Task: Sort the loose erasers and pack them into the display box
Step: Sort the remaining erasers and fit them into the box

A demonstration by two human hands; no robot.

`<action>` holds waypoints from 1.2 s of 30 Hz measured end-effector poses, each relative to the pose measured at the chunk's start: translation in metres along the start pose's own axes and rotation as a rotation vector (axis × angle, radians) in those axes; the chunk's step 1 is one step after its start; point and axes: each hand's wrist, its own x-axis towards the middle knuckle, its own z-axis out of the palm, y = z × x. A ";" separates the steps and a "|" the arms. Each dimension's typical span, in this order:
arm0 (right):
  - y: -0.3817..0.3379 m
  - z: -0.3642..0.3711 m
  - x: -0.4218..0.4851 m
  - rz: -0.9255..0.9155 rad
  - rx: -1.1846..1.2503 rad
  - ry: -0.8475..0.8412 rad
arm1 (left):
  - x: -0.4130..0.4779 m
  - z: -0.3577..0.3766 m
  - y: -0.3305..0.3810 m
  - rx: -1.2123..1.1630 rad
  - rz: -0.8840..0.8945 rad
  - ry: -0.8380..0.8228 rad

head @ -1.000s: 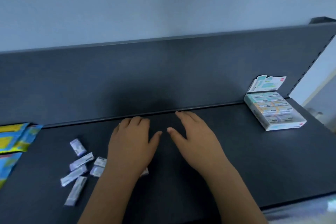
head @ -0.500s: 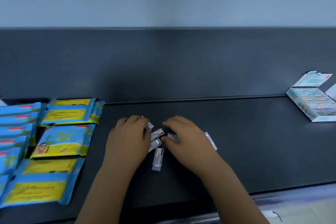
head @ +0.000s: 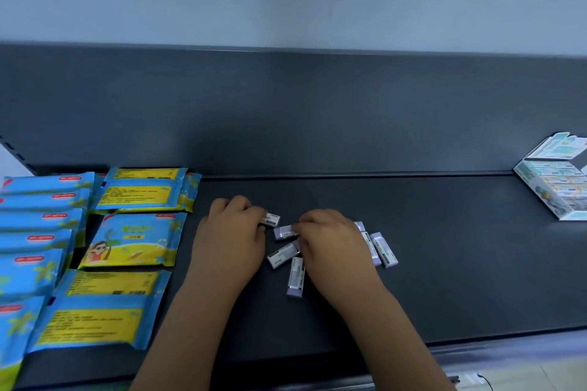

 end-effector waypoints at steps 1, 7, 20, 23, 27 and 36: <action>-0.001 0.000 0.000 0.017 -0.006 0.003 | 0.000 -0.001 -0.001 -0.022 0.005 0.006; -0.007 -0.003 0.008 0.068 -0.014 -0.032 | -0.002 -0.008 -0.006 -0.139 -0.015 -0.067; -0.006 -0.002 0.012 0.078 -0.081 -0.058 | 0.011 -0.002 -0.006 -0.063 -0.111 -0.121; -0.003 0.000 0.009 0.080 -0.034 -0.019 | 0.016 0.000 -0.003 -0.052 -0.119 -0.091; 0.004 -0.008 -0.003 0.102 0.067 0.063 | 0.024 0.001 -0.004 0.016 -0.095 -0.068; 0.046 -0.042 -0.015 0.122 0.151 0.211 | 0.040 -0.002 0.040 -0.257 0.050 -0.095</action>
